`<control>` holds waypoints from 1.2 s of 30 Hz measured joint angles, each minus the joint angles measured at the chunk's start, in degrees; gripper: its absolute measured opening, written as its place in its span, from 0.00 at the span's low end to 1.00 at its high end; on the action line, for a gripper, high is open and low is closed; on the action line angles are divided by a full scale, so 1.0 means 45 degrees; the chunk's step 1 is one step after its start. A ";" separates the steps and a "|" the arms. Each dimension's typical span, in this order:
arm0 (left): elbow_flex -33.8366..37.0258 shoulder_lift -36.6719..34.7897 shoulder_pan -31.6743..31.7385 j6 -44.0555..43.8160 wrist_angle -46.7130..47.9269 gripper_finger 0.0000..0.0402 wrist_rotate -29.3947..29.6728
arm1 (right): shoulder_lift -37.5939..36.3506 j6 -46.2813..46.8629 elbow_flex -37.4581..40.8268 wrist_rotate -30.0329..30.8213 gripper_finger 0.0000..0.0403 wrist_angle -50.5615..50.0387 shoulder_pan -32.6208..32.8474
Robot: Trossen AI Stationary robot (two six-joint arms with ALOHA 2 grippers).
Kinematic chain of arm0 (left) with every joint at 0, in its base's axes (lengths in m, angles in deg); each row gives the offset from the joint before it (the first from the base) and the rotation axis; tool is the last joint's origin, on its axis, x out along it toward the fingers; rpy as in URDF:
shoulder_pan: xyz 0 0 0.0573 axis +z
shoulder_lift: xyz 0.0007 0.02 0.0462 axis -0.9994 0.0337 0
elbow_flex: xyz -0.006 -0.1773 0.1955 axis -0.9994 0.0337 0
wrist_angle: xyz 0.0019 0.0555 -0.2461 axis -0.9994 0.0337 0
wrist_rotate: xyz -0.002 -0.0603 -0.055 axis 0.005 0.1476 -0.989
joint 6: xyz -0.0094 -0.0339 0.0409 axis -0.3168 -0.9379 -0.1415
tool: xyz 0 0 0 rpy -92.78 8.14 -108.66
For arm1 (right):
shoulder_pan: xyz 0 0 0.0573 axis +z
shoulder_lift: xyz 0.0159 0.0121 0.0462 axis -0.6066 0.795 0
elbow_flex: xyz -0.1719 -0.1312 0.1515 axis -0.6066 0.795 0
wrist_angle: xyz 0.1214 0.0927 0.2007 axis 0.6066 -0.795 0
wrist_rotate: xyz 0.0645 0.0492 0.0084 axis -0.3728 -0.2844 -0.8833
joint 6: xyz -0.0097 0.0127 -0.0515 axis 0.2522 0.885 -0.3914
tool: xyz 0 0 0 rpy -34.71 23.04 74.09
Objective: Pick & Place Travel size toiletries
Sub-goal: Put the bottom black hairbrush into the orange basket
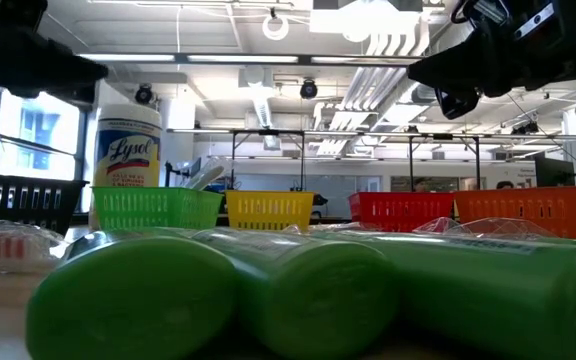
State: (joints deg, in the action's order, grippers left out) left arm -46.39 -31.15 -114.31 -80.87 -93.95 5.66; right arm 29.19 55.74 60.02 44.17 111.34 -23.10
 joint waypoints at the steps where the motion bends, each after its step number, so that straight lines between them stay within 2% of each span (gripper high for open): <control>1: -0.0135 0.0002 0.0000 0.0002 -0.0098 0.00 -0.0005 | 0.0000 0.0000 0.0000 0.0006 0.01 -0.0100 0.0005; 9: -0.0323 0.0002 0.0000 0.0241 -0.0389 0.00 -0.0034 | 0.0219 -0.0053 0.0004 0.0670 0.01 -0.0244 0.0000; 18: -0.0328 0.0106 -0.0001 0.0119 -0.0344 0.00 -0.0034 | 0.1016 0.0046 0.0000 0.0167 0.01 -0.0194 0.0000; 26: -0.0348 0.0109 0.0000 -0.1011 -0.0087 0.00 0.0962 | 0.1297 0.1237 -0.0567 -0.2350 0.01 -0.0385 -0.0004; 30: -0.0352 0.0109 0.0000 -0.1431 0.0034 0.00 0.0926 | 0.1297 0.1770 -0.1557 -0.3359 0.11 -0.2505 0.0162; 36: -0.0352 0.0109 0.0000 -0.1781 0.0102 0.00 0.0923 | 0.1835 0.3729 -0.3686 -0.2740 0.39 -0.6562 0.0589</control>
State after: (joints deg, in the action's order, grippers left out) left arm -47.98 -30.66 -114.31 -88.88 -93.49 9.81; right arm 37.45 72.52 43.44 31.84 81.81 -20.45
